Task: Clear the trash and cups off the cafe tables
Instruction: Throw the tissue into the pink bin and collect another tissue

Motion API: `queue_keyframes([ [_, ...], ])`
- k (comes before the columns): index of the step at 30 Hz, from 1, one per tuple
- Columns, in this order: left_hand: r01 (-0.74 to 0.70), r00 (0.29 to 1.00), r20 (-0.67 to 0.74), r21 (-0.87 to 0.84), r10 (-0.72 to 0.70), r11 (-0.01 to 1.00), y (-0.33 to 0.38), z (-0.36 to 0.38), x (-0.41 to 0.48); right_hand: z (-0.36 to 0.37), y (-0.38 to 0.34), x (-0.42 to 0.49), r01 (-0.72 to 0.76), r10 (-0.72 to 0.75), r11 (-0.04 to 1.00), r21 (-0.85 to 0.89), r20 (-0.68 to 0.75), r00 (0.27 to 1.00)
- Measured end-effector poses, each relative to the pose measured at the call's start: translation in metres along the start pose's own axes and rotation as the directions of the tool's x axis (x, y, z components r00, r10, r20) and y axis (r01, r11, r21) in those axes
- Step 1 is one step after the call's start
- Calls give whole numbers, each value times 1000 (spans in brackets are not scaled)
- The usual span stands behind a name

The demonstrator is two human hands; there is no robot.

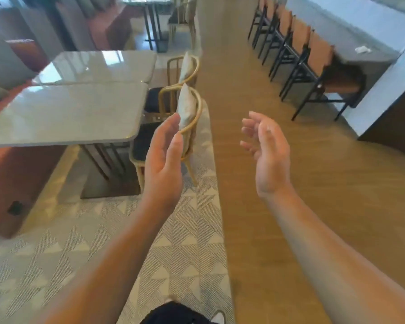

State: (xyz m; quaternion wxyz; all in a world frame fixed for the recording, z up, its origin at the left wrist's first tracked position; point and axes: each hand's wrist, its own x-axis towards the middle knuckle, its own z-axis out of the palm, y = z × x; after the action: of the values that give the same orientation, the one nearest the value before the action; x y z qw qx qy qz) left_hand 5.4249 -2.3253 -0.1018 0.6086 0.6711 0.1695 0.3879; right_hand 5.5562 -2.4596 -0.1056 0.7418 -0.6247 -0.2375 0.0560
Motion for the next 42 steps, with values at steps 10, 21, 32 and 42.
queue_keyframes([
  [10, -18, 962, 273, -23, 24, 1000, -53, 164, 94, -123, 25, 104, 13, -43, 993, -120, -253, 967],
  [21, -34, 888, 455, -80, 67, 996, -112, 309, 275, -187, 63, 300, 18, -88, 984, -175, -406, 910],
  [32, -43, 837, 538, -112, 97, 993, -170, 476, 413, -281, 119, 472, 7, -100, 981, -192, -477, 873],
  [42, -35, 831, 549, -104, 87, 994, -221, 697, 511, -453, 158, 654, 22, -117, 979, -205, -466, 877],
])
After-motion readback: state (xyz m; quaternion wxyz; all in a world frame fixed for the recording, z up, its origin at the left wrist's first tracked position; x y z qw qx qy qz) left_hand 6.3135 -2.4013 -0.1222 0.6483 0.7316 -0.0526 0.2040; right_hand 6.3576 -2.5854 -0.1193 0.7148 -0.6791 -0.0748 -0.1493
